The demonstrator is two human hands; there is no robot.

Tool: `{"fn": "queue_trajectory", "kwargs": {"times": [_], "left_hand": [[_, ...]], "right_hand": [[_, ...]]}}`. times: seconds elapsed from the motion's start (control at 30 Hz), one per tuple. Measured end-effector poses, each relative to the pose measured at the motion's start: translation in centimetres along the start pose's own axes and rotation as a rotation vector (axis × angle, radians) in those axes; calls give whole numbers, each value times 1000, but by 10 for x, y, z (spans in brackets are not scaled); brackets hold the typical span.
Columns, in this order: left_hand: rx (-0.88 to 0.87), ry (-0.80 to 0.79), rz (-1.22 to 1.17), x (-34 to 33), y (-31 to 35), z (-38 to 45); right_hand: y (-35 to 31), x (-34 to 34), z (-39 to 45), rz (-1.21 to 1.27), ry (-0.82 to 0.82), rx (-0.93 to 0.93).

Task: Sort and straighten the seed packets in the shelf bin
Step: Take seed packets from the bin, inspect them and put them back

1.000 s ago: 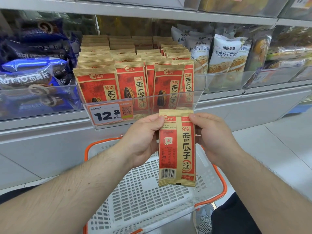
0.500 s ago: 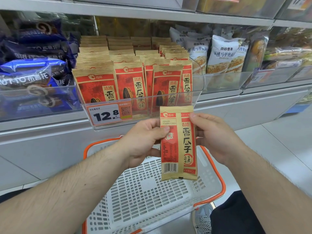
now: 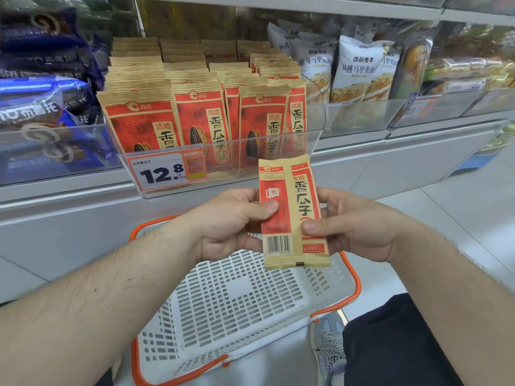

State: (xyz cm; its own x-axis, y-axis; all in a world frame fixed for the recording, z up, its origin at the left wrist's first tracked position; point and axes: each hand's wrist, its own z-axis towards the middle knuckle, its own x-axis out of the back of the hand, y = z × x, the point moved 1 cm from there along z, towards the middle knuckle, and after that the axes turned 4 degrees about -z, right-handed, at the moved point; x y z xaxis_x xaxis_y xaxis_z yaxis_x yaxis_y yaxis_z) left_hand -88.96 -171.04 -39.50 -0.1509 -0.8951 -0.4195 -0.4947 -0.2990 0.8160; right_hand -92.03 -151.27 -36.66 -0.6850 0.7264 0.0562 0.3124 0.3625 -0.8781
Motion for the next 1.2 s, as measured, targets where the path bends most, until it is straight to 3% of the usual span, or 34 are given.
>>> {"fn": "queue_trajectory", "kwargs": {"times": [0.57, 0.7, 0.8, 0.97, 1.2], "left_hand": [[81, -1, -17, 6, -2, 1], [6, 162, 165, 4, -6, 3], [-49, 175, 228, -1, -8, 3], [-100, 197, 229, -1, -6, 3], [-91, 34, 277, -1, -10, 4]], "right_hand": [[4, -3, 2, 119, -21, -24], [7, -16, 7, -183, 114, 4], [9, -32, 14, -397, 229, 70], [3, -37, 16, -409, 189, 176], [-6, -31, 22, -311, 442, 352]]}}
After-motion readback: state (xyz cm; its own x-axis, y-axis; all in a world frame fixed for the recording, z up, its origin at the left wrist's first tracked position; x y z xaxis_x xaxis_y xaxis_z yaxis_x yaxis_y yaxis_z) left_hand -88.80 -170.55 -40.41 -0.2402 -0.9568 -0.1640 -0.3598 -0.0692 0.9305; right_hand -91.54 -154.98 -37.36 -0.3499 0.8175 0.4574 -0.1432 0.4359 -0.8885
